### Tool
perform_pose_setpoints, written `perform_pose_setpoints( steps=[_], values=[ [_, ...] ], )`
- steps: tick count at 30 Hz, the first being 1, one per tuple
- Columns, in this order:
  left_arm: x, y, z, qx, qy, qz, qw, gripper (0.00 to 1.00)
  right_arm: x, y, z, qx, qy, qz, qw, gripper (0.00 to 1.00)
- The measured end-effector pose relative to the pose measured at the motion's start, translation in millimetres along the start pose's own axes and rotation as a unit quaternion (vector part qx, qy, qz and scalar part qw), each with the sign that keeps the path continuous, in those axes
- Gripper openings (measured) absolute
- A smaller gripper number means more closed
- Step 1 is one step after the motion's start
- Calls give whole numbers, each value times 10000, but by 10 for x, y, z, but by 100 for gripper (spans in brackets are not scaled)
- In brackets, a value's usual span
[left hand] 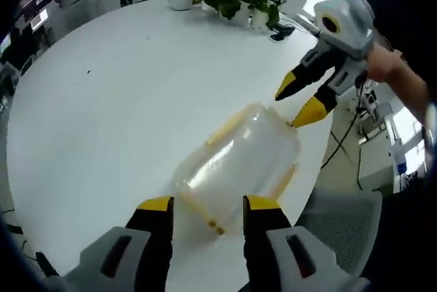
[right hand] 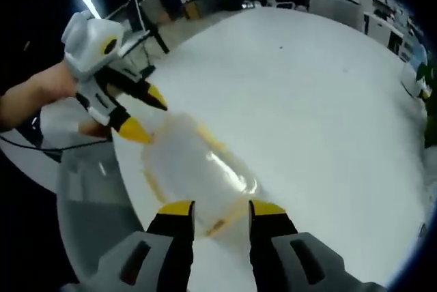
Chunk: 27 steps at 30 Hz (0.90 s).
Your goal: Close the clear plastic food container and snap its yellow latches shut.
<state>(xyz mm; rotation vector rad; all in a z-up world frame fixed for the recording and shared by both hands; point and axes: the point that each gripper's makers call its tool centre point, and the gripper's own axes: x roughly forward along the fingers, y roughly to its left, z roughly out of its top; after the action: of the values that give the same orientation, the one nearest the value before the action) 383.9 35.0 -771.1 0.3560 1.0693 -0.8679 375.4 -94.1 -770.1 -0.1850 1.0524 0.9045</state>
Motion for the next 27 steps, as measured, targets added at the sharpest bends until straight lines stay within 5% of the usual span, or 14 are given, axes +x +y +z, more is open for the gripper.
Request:
perform_pose_setpoints(
  steps=[4, 8, 27],
  values=[
    [16, -96, 40, 249, -10, -90, 9996, 39, 9, 61, 19, -304, 57, 101, 9995, 29],
    [40, -177, 95, 1016, 35, -190, 9946, 38, 48, 102, 100, -691, 194, 120, 9973, 29],
    [228, -478, 169, 1823, 61, -456, 9822, 30, 281, 324, 272, -1528, 519, 348, 9863, 25]
  ],
)
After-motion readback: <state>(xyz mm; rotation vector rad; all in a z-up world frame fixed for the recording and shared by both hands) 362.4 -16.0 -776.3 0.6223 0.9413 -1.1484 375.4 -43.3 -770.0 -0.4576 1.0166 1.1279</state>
